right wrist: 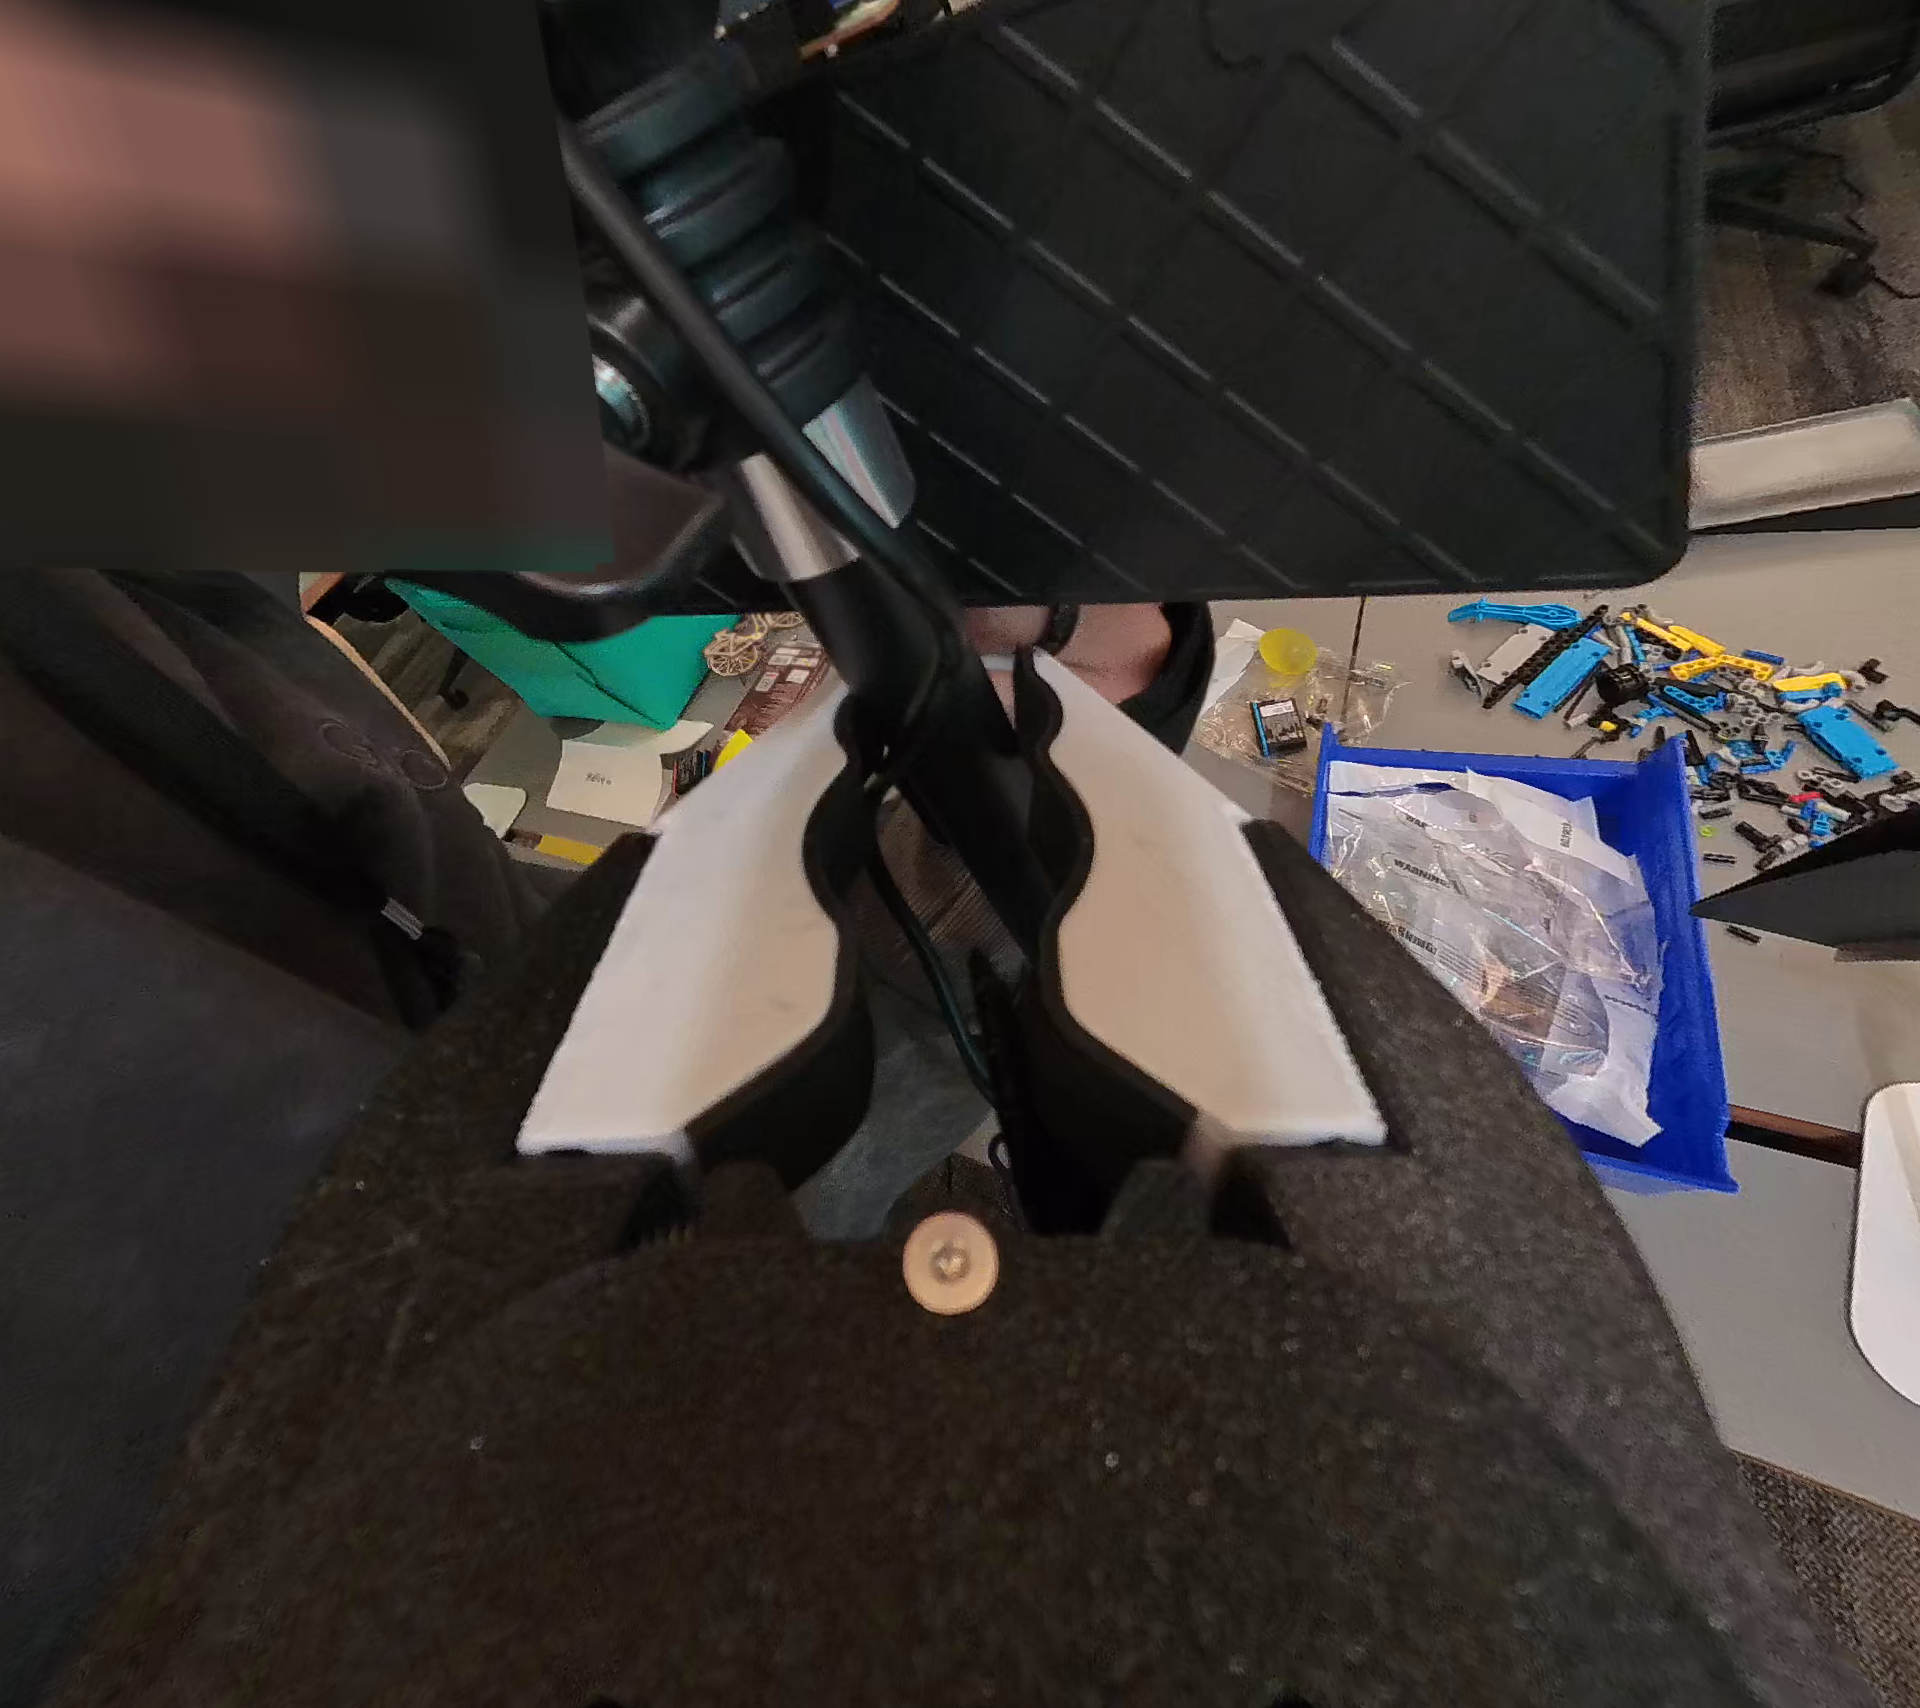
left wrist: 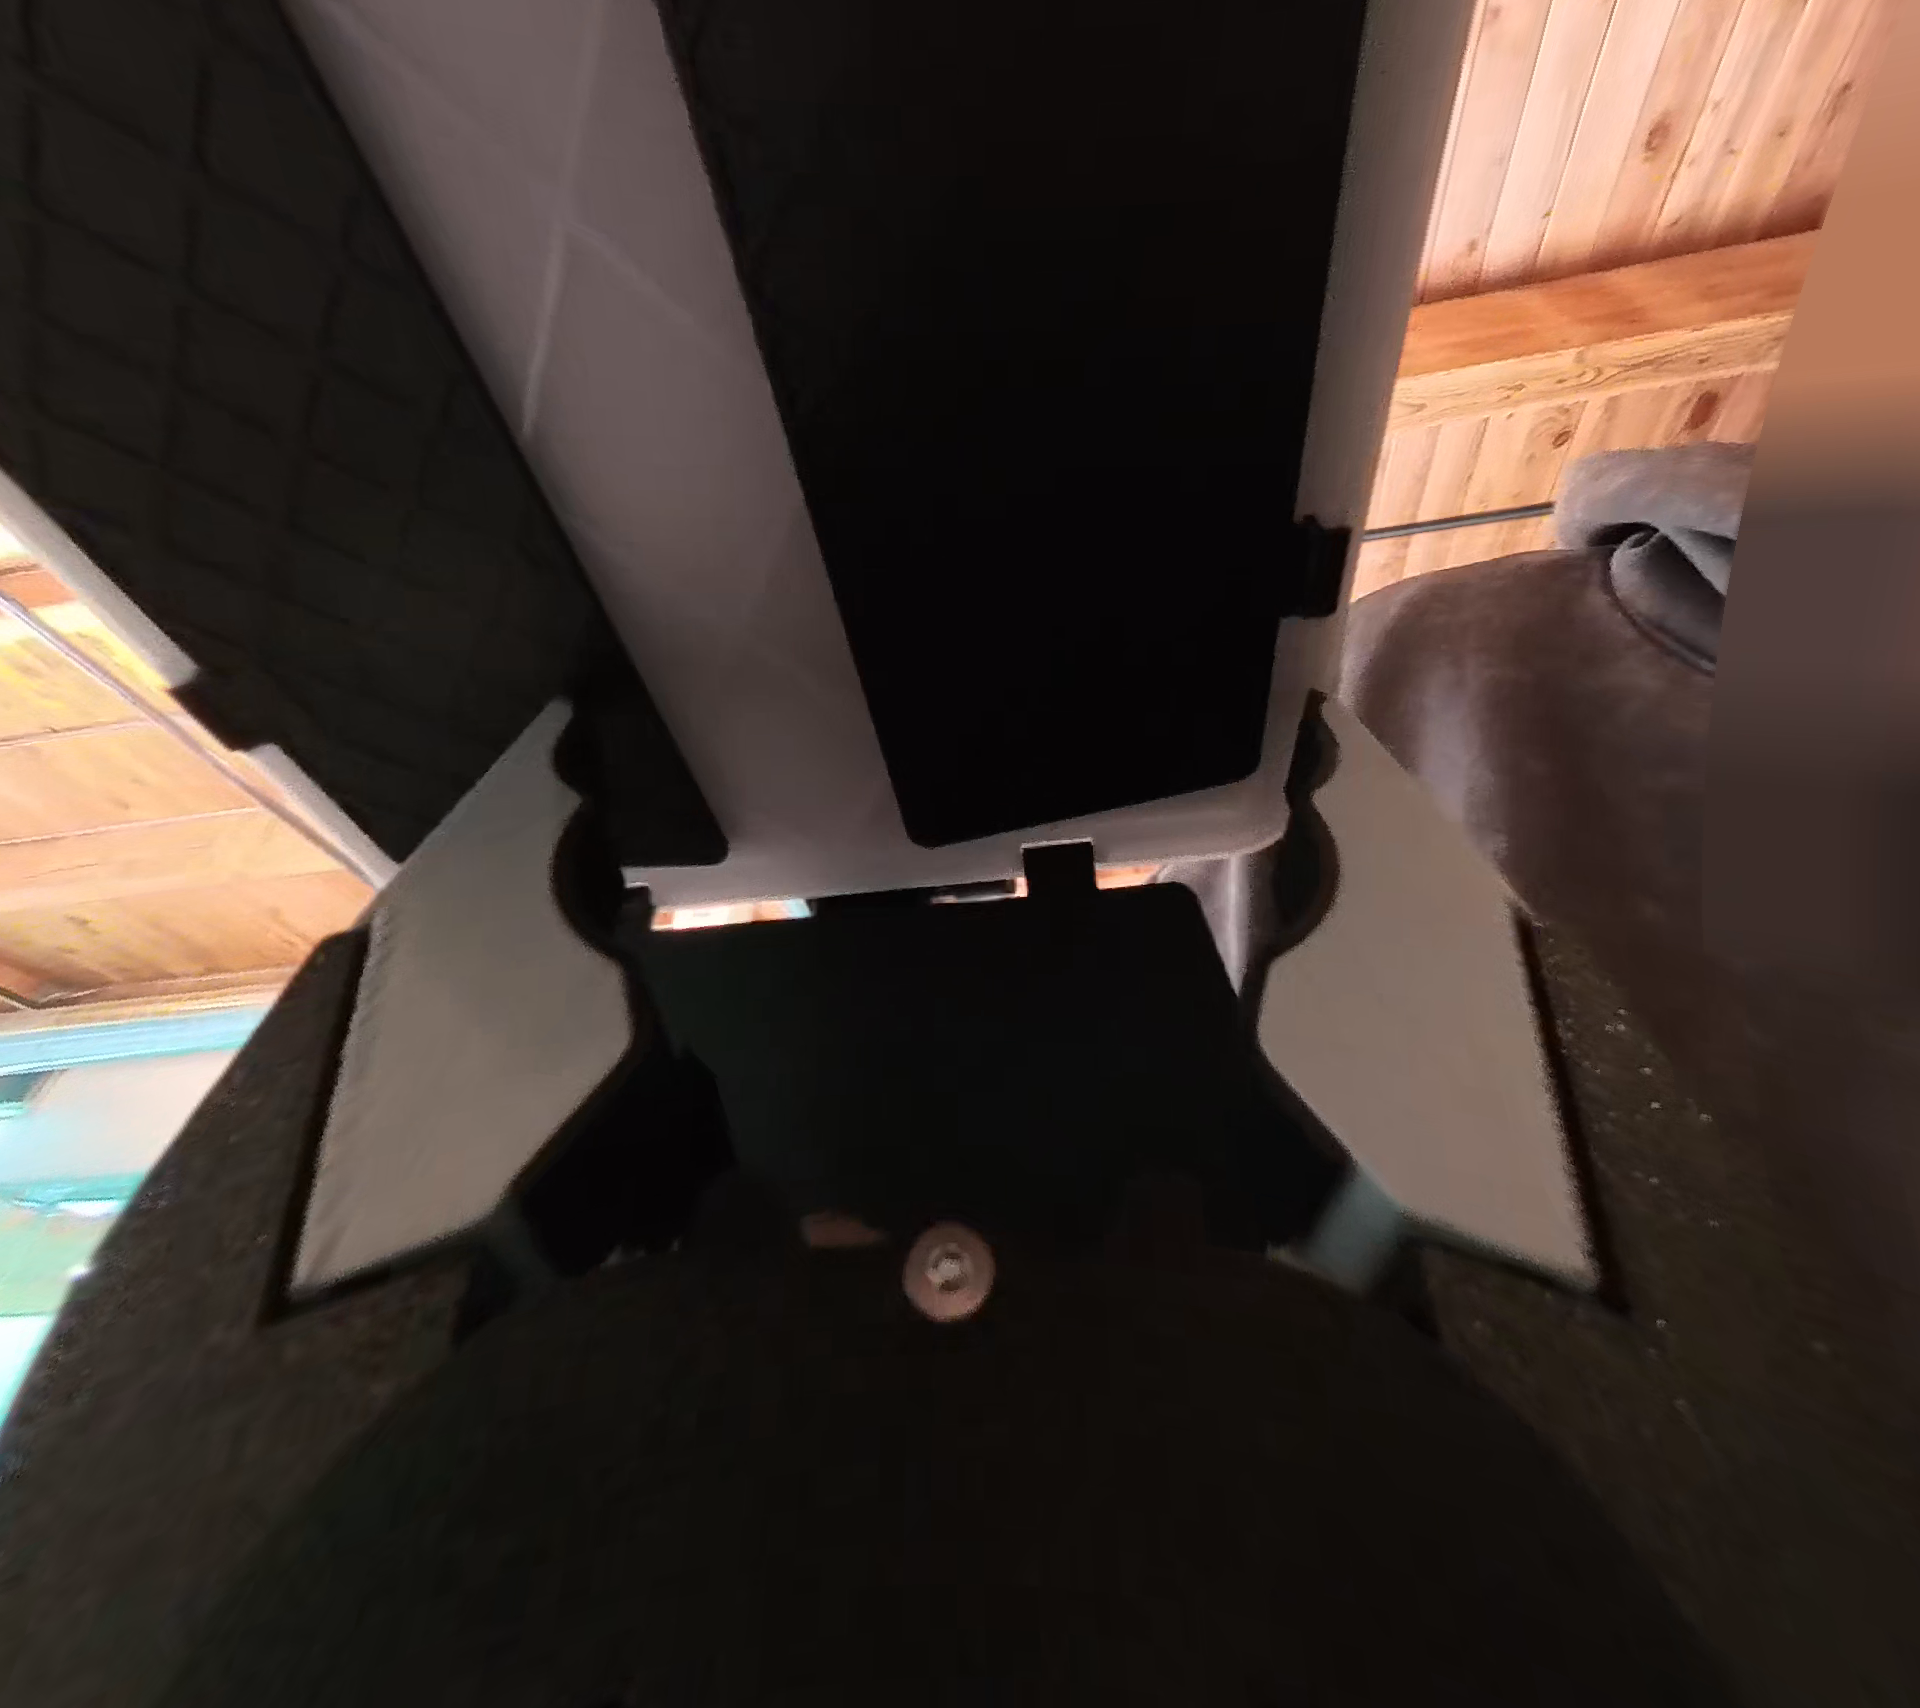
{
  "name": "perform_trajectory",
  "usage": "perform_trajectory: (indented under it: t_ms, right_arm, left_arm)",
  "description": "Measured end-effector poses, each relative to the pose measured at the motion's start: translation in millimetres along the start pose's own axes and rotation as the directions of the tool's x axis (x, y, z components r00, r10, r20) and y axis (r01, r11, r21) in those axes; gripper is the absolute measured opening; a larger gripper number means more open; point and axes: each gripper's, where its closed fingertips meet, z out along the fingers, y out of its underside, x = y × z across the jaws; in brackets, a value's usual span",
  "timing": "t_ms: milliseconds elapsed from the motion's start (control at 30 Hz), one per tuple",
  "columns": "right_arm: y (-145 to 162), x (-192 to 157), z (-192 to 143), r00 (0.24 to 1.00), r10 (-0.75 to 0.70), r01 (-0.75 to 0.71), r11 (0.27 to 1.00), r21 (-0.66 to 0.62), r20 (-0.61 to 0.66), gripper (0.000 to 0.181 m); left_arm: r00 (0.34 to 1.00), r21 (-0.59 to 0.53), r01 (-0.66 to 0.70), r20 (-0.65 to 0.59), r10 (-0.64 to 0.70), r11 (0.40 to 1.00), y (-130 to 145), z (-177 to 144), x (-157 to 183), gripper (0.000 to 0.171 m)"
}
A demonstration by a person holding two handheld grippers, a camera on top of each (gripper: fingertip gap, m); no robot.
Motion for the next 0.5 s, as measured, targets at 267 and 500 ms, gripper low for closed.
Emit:
perform_trajectory:
  t_ms: [267, 500]
  right_arm:
    - [0.1, -1.1, 0.7, 1.0, -0.006, 0.006, 1.0, 0.01, 0.012, 0.025]
    - [0.1, -3.1, 3.3, 0.999, 0.003, -0.003, 1.0, 0.006, 0.036, 0.025]
  left_arm:
    - [1.0, -0.012, -0.02, -0.022, 0.02, 1.0, -2.2, -3.3, 17.2, 0.101]
    - [1.0, -0.029, -0.027, -0.014, 0.027, 0.999, -3.6, -7.2, 28.4, 0.08]
